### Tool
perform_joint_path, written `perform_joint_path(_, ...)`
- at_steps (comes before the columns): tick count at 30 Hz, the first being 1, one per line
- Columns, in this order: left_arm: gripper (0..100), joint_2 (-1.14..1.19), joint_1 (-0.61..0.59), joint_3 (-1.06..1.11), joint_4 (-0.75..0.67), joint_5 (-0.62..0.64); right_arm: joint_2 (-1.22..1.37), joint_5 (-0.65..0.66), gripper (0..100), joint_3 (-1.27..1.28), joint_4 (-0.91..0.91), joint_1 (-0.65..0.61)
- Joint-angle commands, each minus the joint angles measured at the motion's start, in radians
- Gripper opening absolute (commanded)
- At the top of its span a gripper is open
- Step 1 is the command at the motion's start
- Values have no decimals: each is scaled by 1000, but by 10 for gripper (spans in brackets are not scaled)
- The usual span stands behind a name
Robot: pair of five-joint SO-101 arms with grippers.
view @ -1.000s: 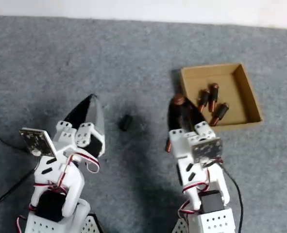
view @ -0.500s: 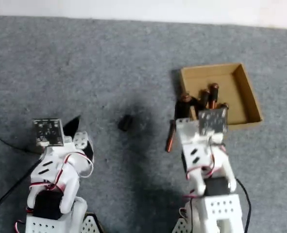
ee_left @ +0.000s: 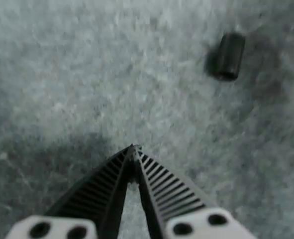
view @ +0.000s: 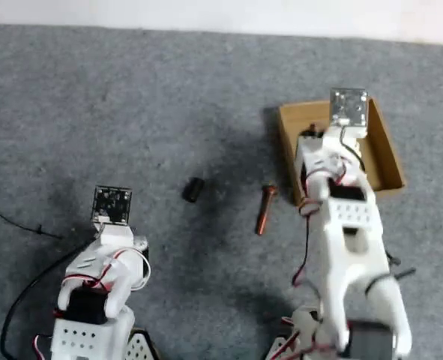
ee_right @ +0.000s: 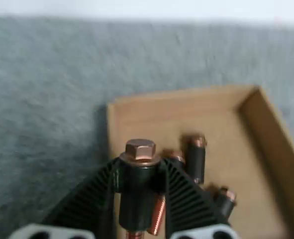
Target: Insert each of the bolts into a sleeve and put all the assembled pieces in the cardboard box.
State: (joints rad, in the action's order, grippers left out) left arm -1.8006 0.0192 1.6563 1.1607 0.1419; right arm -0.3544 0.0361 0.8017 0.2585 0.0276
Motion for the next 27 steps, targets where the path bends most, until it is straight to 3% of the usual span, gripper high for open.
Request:
perform_joint_path(1, 10, -10, -15, 25, 2, -6, 111, -121, 5, -165, -39, 54)
perform_joint_path(19, 9, -1, -12, 41, 9, -5, 492, -141, 5, -245, -42, 82)
perform_joint_path(23, 9, -1, -12, 41, 9, -5, 538, -135, 9, -242, -117, 77)
perform_joint_path(27, 9, -1, -12, 41, 9, -5, 556, -133, 152, -240, -125, 81)
